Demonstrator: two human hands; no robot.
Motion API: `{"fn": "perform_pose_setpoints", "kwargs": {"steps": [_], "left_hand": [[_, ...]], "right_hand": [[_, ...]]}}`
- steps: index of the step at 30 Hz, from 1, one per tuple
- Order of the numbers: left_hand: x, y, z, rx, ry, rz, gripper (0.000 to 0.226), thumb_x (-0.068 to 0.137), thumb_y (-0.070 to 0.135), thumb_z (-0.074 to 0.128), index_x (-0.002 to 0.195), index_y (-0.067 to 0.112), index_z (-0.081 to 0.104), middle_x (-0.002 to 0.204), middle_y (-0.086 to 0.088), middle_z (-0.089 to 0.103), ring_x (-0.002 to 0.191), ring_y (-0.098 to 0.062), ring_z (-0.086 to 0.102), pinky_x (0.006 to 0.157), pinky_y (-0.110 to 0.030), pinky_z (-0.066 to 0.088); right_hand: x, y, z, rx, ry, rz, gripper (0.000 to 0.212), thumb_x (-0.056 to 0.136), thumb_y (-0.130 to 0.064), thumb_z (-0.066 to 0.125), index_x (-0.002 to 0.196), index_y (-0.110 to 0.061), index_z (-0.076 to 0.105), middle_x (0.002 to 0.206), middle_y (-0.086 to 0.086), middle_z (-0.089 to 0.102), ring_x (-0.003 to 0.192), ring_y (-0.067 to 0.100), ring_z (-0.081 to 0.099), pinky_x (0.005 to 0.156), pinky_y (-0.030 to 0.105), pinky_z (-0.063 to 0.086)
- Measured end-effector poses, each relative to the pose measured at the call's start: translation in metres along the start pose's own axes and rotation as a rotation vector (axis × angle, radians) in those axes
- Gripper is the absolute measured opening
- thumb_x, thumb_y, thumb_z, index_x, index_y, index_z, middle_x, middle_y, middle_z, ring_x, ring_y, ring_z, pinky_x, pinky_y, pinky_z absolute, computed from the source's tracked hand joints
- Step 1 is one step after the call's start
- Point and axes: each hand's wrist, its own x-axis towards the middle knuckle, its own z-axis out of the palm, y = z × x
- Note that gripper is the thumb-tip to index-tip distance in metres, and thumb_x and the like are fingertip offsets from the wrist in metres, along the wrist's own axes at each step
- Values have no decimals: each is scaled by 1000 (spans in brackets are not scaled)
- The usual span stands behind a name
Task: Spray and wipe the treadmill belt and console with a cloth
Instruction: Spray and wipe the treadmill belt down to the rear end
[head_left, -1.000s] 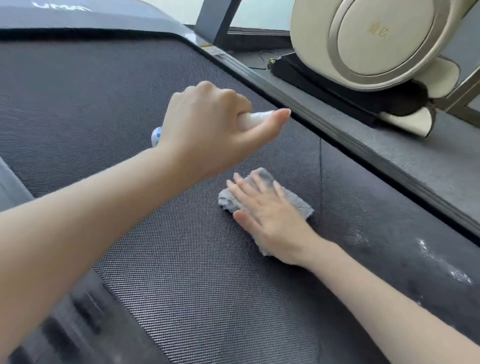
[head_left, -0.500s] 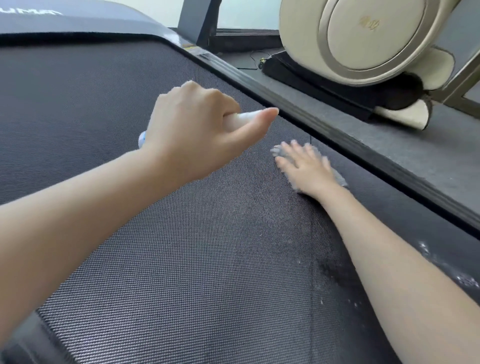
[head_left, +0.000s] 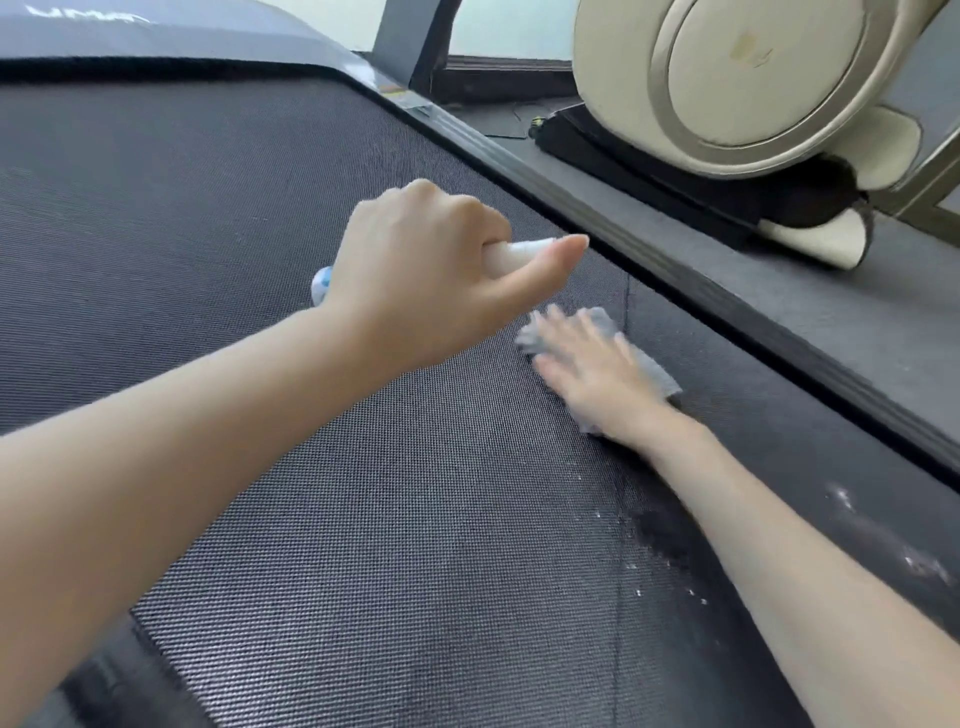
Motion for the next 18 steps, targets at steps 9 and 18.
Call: {"fn": "perform_pose_setpoints", "kwargs": {"steps": [9,18], "left_hand": [[5,-2,4,6,0,31,67,82,70,30,45,14,27,41,-1,29,41,-19,29,48,-29,18],[3,1,31,-1,-32,65,66,81,70,29,44,15,30,41,2,34,42,-18,35,51,-30,33]], "right_hand": [[-7,-49,9,-61,-42,-331,53,96,-57,28,146,-48,15,159,-16,9,147,10,-6,117,48,-9],[40,97,-34,-53,3,447,59,100,-53,23,152,-31,5,161,-4,0,148,16,-6,118,46,-5]]}}
